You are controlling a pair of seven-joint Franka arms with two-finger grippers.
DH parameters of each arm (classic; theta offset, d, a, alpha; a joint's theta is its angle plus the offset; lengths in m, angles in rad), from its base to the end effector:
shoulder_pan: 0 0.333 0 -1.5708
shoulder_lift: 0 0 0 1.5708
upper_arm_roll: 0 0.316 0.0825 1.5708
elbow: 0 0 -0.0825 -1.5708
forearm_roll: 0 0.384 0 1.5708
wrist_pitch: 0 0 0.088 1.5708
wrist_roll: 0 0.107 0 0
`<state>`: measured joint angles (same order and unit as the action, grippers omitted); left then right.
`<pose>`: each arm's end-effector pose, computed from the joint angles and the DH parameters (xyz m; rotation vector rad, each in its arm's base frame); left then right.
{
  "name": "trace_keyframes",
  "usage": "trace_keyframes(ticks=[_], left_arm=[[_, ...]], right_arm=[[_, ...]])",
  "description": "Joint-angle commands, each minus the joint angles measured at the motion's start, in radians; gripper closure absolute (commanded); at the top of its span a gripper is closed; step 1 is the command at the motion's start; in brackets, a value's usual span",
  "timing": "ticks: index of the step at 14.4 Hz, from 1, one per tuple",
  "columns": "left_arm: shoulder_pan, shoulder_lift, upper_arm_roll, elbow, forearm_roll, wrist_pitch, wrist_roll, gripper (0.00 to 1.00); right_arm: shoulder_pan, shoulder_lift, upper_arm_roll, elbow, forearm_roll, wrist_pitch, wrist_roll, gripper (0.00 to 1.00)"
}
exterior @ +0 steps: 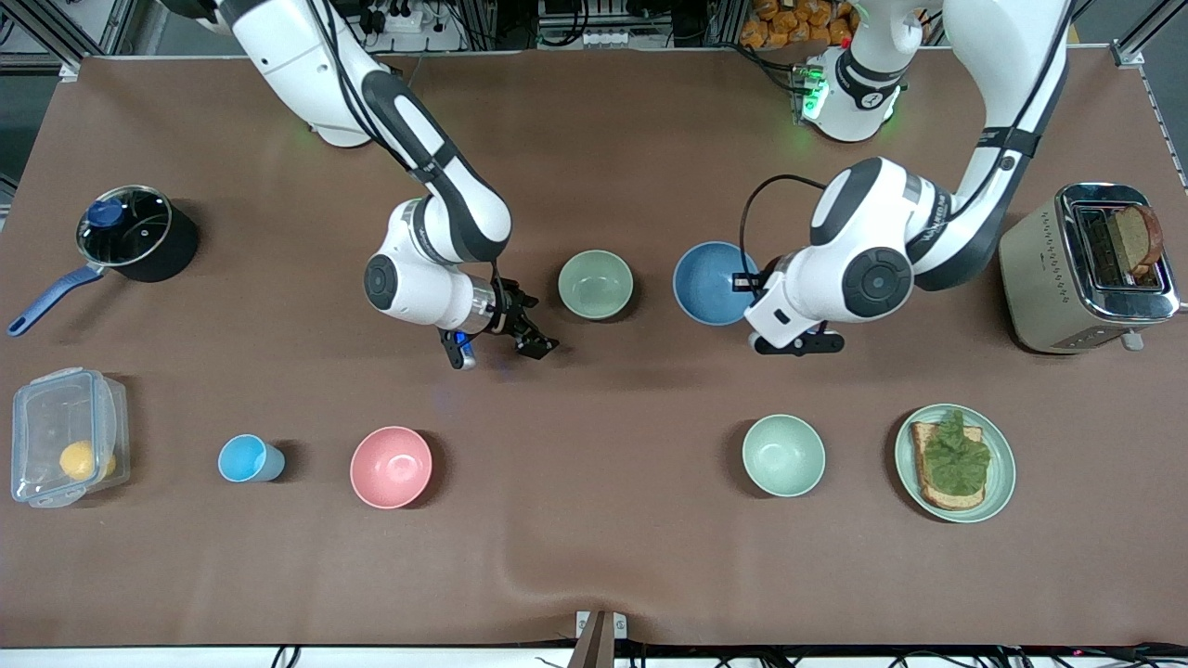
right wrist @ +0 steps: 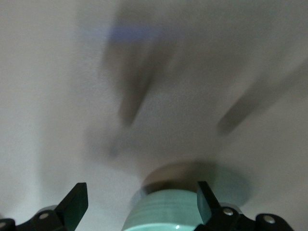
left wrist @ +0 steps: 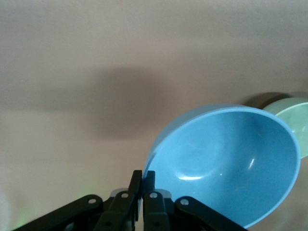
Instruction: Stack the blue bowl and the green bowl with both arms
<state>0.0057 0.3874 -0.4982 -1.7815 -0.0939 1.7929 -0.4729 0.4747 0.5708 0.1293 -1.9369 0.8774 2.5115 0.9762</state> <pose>0.5368 -0.2737 0.3422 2.9874 0.0263 -0.6366 0.5158 0.3453 0.1877 -2.2758 1.4302 0.5746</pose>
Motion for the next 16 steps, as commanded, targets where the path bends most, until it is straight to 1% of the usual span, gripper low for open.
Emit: trace_keyframes(ticks=[1,3,5,9,11,16], left_arm=[[-0.016,0.004,0.001,-0.019,-0.027,0.032,-0.010,1.00],[-0.023,0.007,0.001,-0.032,-0.041,0.046,-0.013,1.00],[-0.039,0.007,0.001,-0.059,-0.061,0.078,-0.016,1.00],[-0.069,0.008,0.001,-0.065,-0.064,0.089,-0.065,1.00],[-0.072,0.010,0.001,-0.070,-0.073,0.097,-0.067,1.00],[-0.098,0.022,0.001,-0.087,-0.098,0.174,-0.093,1.00]], right_arm=[[0.013,0.032,0.003,0.024,0.072,0.044,-0.010,0.00],[0.039,0.050,0.004,0.024,0.092,0.078,-0.010,0.00],[0.047,0.050,0.003,0.022,0.091,0.072,-0.014,0.00],[0.081,0.050,0.003,0.015,0.091,0.073,-0.014,0.00],[0.078,0.049,0.003,0.007,0.091,0.066,-0.019,0.00],[0.076,0.038,0.003,-0.022,0.089,0.064,-0.063,0.00]])
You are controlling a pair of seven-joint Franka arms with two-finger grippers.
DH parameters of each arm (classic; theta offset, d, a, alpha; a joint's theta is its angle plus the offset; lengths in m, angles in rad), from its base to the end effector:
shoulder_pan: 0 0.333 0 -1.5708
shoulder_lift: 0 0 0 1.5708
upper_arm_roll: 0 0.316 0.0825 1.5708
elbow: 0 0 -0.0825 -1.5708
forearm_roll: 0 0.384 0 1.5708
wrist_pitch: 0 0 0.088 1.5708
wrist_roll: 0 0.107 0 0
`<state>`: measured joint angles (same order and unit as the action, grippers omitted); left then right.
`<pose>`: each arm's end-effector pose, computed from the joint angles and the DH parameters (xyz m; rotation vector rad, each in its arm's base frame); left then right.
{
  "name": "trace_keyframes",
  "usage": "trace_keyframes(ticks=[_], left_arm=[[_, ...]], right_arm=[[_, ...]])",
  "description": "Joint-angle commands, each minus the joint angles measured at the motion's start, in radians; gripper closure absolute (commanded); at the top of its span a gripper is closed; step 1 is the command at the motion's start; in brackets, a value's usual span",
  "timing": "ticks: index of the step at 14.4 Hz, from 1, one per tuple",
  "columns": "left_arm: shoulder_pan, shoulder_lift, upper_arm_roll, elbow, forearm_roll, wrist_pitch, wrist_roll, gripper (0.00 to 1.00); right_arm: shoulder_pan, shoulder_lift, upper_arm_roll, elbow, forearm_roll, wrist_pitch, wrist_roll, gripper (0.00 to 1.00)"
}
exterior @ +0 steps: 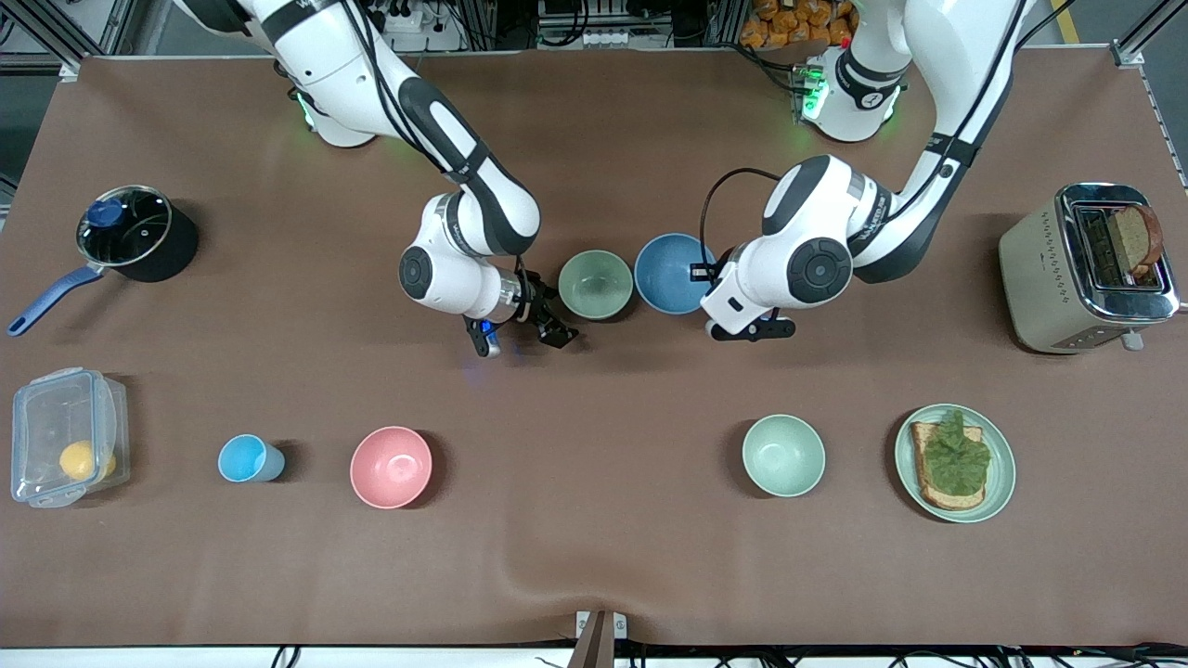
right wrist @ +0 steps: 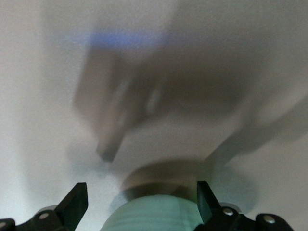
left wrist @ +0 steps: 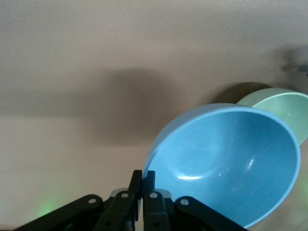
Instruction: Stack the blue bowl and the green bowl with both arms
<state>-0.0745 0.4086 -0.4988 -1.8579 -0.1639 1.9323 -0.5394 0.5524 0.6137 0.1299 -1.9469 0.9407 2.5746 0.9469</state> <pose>0.5063 -0.3212 0.3079 2.9390 0.0797 -0.6353 0.4856 0.3751 0.1605 -2.2985 1.4129 0.5780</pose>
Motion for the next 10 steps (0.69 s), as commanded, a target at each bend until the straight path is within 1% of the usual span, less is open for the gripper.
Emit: trace_keyframes(ticks=[1,7,10], left_arm=[[-0.028,0.009,0.002,-0.010,-0.028,0.045,-0.045,1.00],[-0.068,0.018,0.002,-0.009,-0.042,0.068,-0.097,1.00],[-0.091,0.032,0.002,-0.009,-0.043,0.105,-0.134,1.00]], right_arm=[[-0.002,-0.005,0.002,-0.017,0.026,0.001,-0.034,0.00],[0.001,-0.009,0.002,-0.018,0.026,-0.002,-0.034,0.00],[0.003,-0.011,0.002,-0.018,0.026,-0.002,-0.033,0.00]])
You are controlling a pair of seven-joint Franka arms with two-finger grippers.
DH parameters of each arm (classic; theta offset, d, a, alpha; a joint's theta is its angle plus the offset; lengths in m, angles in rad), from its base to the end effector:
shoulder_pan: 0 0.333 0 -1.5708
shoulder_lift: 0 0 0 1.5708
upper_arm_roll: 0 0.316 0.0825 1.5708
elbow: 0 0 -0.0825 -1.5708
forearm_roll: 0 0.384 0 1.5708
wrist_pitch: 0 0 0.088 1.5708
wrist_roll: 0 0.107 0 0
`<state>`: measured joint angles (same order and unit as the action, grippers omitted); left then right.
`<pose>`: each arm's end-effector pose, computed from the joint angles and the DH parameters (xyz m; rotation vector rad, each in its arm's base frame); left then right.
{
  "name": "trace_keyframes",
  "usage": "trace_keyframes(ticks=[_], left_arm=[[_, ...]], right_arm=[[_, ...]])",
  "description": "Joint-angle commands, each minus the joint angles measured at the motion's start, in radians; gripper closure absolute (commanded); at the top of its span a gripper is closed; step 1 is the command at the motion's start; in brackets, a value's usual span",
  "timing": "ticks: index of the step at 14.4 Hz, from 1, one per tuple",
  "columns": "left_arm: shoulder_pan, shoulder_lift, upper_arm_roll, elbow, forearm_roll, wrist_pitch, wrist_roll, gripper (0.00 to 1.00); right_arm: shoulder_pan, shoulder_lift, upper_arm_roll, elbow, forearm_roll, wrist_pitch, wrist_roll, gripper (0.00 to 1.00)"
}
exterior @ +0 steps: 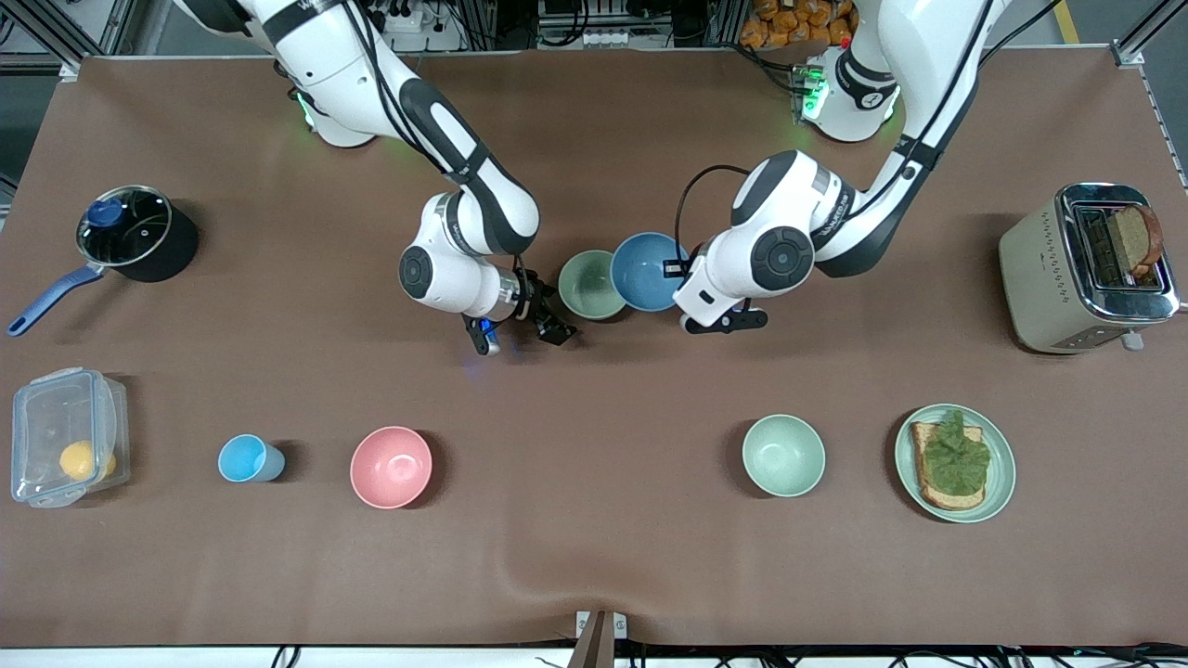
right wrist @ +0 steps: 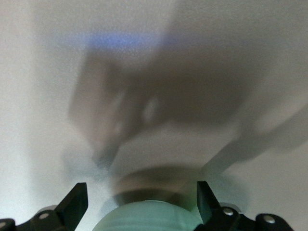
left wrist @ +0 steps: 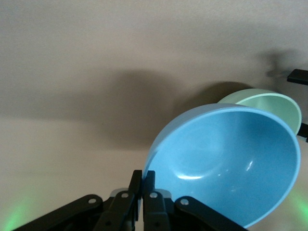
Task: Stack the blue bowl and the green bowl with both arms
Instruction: 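Lower the blue bowl into the green bowl with the left gripper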
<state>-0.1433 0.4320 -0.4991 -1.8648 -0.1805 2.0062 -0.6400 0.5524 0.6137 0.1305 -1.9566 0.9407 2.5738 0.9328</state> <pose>0.4887 -0.3588 0.2968 2.9336 0.1603 -0.6136 0.4822 0.3733 0.1570 -2.3124 1.4010 0.5816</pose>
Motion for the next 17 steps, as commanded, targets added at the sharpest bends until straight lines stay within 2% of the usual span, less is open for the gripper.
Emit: trace_keyframes(ticks=[1,11,17], left_arm=[[-0.033,0.011,0.002,-0.002,-0.027,0.048,-0.047,1.00],[-0.120,0.045,0.005,0.004,-0.017,0.170,-0.138,1.00],[-0.133,0.077,0.007,0.010,-0.007,0.216,-0.145,1.00]], right_arm=[[0.003,-0.011,0.001,-0.008,0.026,-0.001,-0.016,0.00],[0.001,-0.025,0.001,-0.018,0.026,-0.001,-0.023,0.00],[0.001,-0.025,0.001,-0.019,0.026,-0.001,-0.023,0.00]])
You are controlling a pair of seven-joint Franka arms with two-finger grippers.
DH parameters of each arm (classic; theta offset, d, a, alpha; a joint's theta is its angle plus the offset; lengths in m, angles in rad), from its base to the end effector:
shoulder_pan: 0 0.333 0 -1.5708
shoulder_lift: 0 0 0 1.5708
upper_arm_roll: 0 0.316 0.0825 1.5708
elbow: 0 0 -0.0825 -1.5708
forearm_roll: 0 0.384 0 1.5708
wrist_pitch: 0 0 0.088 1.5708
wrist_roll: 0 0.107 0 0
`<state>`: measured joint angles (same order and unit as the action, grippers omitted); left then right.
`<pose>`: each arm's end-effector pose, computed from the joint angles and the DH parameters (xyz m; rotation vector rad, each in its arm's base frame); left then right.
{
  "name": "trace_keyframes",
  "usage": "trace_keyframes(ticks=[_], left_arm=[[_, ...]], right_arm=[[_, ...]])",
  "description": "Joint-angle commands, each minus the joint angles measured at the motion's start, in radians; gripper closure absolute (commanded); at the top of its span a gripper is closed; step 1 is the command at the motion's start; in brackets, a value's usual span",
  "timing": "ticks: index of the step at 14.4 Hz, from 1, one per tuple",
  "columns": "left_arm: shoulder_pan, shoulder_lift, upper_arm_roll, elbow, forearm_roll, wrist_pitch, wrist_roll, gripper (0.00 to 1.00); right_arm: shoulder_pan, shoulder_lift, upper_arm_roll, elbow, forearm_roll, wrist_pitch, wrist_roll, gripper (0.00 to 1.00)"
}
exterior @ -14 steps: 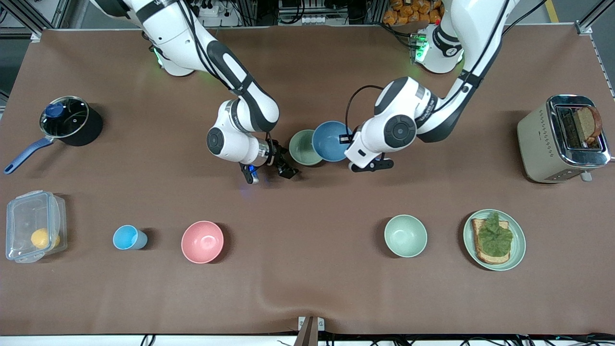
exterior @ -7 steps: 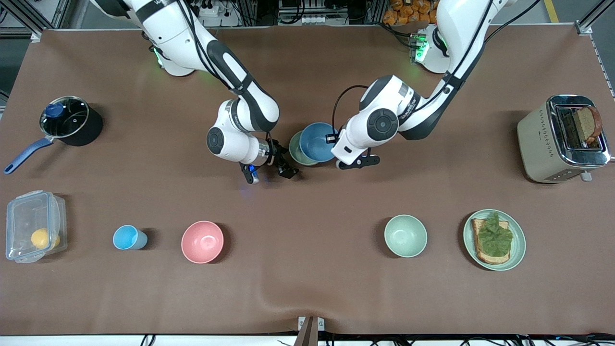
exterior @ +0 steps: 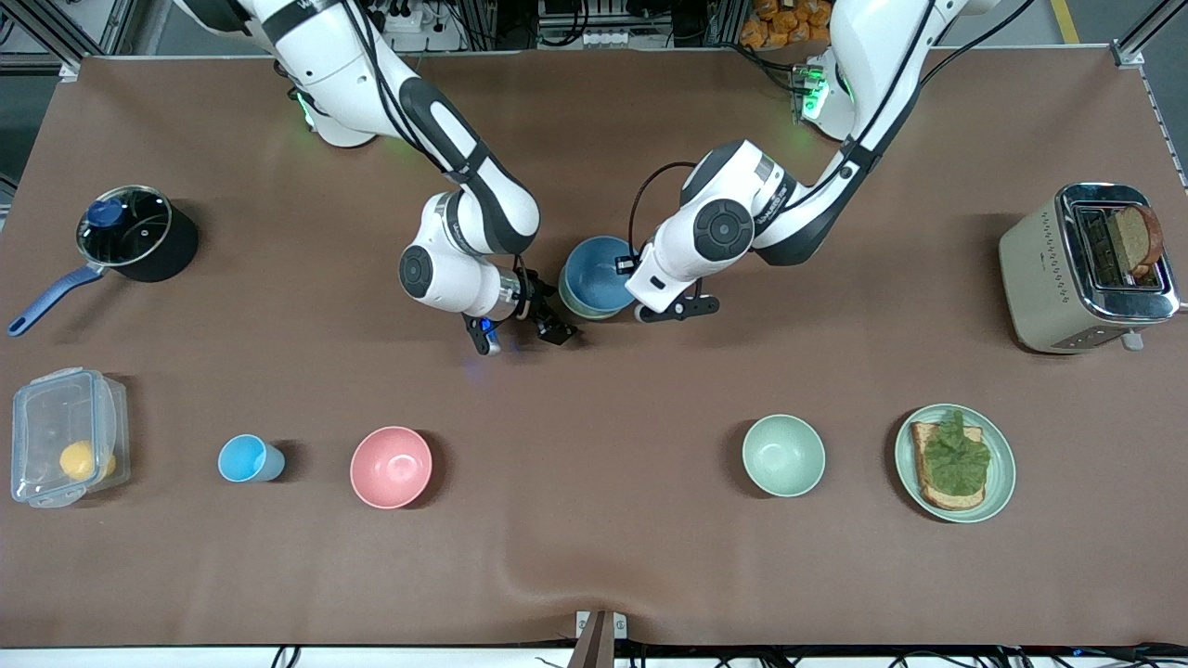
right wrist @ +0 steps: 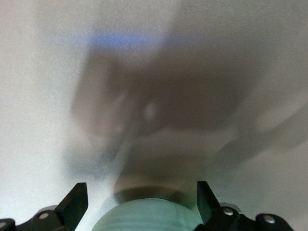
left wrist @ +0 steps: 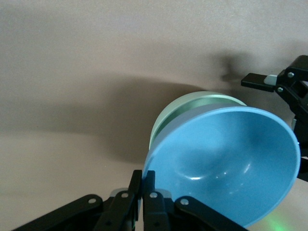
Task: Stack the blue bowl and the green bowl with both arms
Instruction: 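Lower the blue bowl into the green bowl with the left gripper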
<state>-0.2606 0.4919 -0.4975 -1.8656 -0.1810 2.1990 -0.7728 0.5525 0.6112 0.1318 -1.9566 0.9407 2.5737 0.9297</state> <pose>0.4630 -0.4217 0.2751 2.8995 0.2453 -0.4945 0.4820 0.3742 0.1585 -2.3136 1.3939 0.5801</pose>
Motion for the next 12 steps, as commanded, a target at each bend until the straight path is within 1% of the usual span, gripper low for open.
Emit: trace_keyframes(ticks=[1,3,12], left_arm=[[-0.017,0.023,0.005,0.011,-0.006,0.037,-0.014,1.00],[-0.023,0.037,0.005,0.011,0.006,0.056,-0.014,1.00],[-0.042,0.057,0.011,0.011,0.017,0.061,-0.016,1.00]], right_arm=[[0.001,-0.022,0.002,-0.019,0.026,-0.001,-0.020,0.00],[0.000,-0.024,0.000,-0.019,0.026,-0.003,-0.022,0.00],[-0.005,-0.027,0.000,-0.027,0.026,-0.004,-0.040,0.00]])
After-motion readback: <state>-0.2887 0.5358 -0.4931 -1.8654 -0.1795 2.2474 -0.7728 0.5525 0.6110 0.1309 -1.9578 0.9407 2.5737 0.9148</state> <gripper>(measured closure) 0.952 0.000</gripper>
